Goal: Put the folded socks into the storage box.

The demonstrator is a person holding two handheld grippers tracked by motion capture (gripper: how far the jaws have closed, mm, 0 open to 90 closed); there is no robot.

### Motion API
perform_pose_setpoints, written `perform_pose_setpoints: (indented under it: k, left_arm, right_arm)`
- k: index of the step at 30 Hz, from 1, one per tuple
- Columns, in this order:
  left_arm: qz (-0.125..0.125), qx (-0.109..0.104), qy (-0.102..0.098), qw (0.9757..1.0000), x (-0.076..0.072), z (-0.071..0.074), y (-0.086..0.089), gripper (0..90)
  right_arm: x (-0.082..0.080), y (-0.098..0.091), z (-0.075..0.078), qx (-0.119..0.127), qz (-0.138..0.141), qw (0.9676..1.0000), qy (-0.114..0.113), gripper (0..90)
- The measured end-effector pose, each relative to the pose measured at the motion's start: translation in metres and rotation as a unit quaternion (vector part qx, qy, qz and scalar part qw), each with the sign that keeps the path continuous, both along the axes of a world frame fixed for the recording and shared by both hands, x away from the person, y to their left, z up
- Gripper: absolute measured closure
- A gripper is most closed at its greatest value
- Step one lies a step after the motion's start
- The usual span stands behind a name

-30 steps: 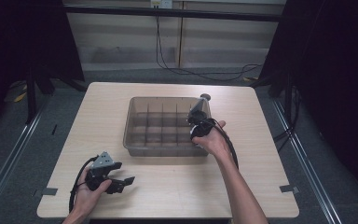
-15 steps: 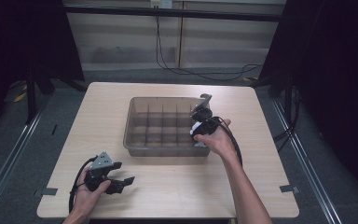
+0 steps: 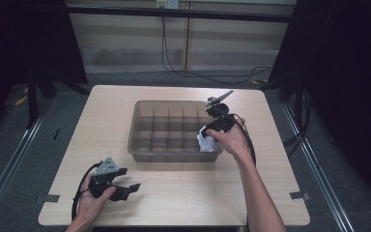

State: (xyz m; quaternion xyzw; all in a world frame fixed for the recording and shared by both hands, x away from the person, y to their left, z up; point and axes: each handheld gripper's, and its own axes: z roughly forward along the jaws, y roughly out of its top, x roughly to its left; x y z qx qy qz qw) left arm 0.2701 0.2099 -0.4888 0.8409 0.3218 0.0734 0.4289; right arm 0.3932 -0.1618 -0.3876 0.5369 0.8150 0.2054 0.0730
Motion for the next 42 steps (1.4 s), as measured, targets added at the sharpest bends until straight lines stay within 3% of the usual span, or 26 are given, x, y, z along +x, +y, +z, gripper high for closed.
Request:
perform_pose_setpoints:
  k: [2, 5, 8, 12, 18, 30, 33, 42]
  left_arm:
    - [0.0, 0.002, -0.001, 1.0, 0.0, 0.0, 0.001, 20.8]
    - [-0.001, 0.001, -0.001, 1.0, -0.001, 0.001, 0.001, 20.8]
    - [-0.001, 0.002, -0.002, 1.0, -0.001, 0.0, 0.0, 20.8]
    - [-0.001, 0.002, -0.002, 1.0, -0.001, 0.001, 0.001, 20.9]
    - [-0.002, 0.003, -0.001, 1.0, -0.001, 0.001, 0.001, 20.9]
    - [-0.003, 0.004, -0.003, 1.0, 0.0, 0.0, 0.0, 20.9]
    - [-0.002, 0.007, -0.004, 1.0, -0.001, 0.0, 0.001, 20.8]
    - [-0.004, 0.007, -0.004, 1.0, 0.0, 0.0, 0.0, 20.8]
  right_arm:
    - [0.002, 0.005, -0.007, -0.028, -0.001, 0.9996, 0.009, 52.5]
    - [0.003, 0.006, -0.016, -0.034, 0.0, 0.9992, 0.022, 64.4]
    - [0.003, 0.005, -0.021, -0.036, 0.003, 0.9985, 0.042, 69.8]
    - [0.005, 0.008, -0.028, -0.051, 0.008, 0.9964, 0.067, 72.7]
    - [0.007, 0.012, -0.042, -0.066, 0.01, 0.9946, 0.08, 72.9]
    - [0.007, 0.017, -0.057, -0.085, 0.011, 0.9932, 0.079, 73.0]
    - [0.006, 0.015, -0.059, -0.075, 0.009, 0.9943, 0.075, 73.2]
    - [0.007, 0.022, -0.06, -0.1, 0.007, 0.9919, 0.079, 73.1]
